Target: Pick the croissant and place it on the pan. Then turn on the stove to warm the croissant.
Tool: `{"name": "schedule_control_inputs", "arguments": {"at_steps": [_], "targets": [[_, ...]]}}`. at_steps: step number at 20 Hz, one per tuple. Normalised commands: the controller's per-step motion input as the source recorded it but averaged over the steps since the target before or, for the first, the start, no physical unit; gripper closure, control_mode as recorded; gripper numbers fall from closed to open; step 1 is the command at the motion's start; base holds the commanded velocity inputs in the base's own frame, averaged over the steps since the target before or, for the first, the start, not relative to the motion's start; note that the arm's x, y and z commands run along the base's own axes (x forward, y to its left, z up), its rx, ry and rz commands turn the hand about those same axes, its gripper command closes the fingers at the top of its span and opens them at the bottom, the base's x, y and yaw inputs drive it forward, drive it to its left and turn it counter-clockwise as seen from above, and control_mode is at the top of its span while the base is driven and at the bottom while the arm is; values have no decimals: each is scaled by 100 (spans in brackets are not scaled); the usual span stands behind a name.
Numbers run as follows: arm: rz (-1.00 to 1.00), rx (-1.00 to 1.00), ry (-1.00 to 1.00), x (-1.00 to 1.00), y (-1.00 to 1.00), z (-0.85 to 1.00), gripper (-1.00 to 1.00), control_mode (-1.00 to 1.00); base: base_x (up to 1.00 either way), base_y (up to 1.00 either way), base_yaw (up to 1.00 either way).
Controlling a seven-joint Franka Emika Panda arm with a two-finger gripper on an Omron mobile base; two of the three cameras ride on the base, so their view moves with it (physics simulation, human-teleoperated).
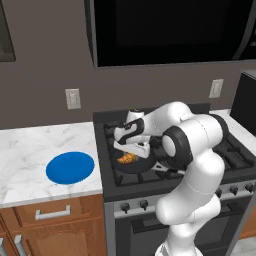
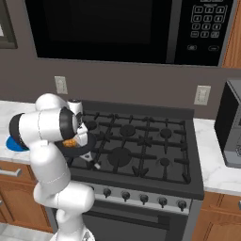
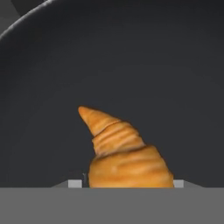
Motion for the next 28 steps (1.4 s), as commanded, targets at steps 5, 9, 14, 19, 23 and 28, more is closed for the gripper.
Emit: {"name": "schedule_control_inputs", "arguments": {"at_steps": [5, 9, 14, 19, 23, 28], "targets": [[0, -1, -1, -15, -11, -1, -100, -100, 0, 0, 0], [0, 0, -6, -29, -13, 3, -100, -100, 0, 0, 0], [0, 0, -11, -22, 0, 30, -100, -100, 0, 0, 0], [0, 0, -7, -15, 0, 42, -100, -100, 0, 0, 0], [4, -5, -13, -63, 0, 41, -100, -100, 0, 0, 0], [9, -16, -13, -92, 0, 35, -100, -100, 0, 0, 0]]}}
